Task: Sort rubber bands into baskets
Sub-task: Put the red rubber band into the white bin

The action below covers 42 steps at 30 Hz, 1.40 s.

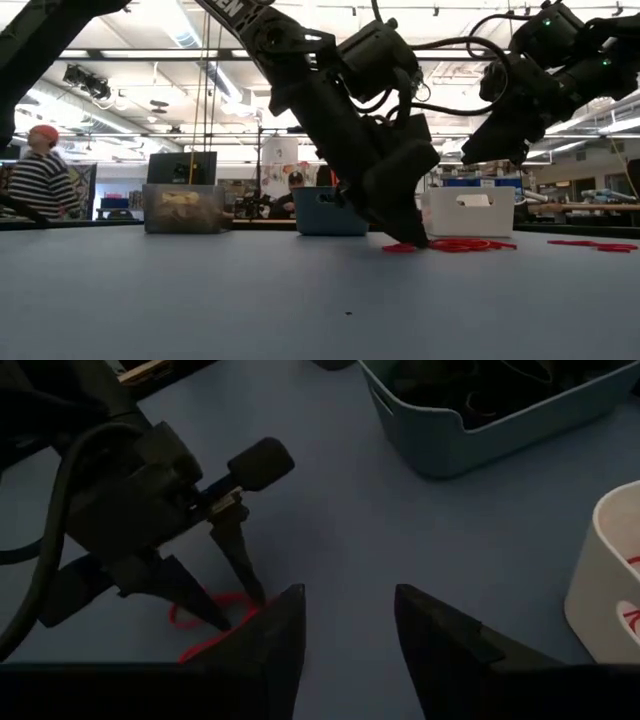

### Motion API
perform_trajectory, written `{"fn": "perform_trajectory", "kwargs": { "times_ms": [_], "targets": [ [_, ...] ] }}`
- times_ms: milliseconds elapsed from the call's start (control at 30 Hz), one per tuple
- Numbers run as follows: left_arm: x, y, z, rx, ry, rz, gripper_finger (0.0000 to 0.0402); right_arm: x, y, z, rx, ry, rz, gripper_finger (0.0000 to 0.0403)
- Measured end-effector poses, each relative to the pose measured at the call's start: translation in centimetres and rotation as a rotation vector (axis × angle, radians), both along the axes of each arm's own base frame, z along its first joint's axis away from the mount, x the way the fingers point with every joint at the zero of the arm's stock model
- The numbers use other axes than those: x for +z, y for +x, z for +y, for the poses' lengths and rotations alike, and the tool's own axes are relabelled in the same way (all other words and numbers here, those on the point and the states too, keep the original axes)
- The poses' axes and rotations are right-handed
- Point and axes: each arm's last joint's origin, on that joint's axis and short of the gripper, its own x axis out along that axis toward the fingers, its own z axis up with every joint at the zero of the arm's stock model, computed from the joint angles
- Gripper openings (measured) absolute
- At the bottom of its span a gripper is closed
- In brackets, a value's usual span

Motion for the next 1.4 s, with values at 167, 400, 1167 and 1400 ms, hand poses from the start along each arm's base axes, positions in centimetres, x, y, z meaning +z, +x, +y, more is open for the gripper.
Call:
{"fn": "perform_trajectory", "kwargs": {
  "times_ms": [167, 400, 1167, 1400],
  "targets": [
    [-0.1, 0.0, -0.4, -0.026, 0.005, -0.006, 0.0037, 0.0, 0.0, 0.0, 0.000, 0.000, 0.000, 0.0165],
    [0.5, 0.1, -1.4, -0.029, 0.047, -0.019, 0.0004, 0.0, 0.0, 0.0, -0.001, 0.002, 0.000, 0.0165],
    [8.5, 1.6, -4.1, -0.079, 0.221, -0.222, 0.0001, -0.2, 2.3, 3.7, 0.380, -0.081, -0.064, 0.0203],
    [8.5, 1.5, -3.9, -0.034, 0.267, -0.218, 0.0000, -1.3, 3.5, 4.4, 0.409, -0.101, -0.032, 0.0237]
  ]
}}
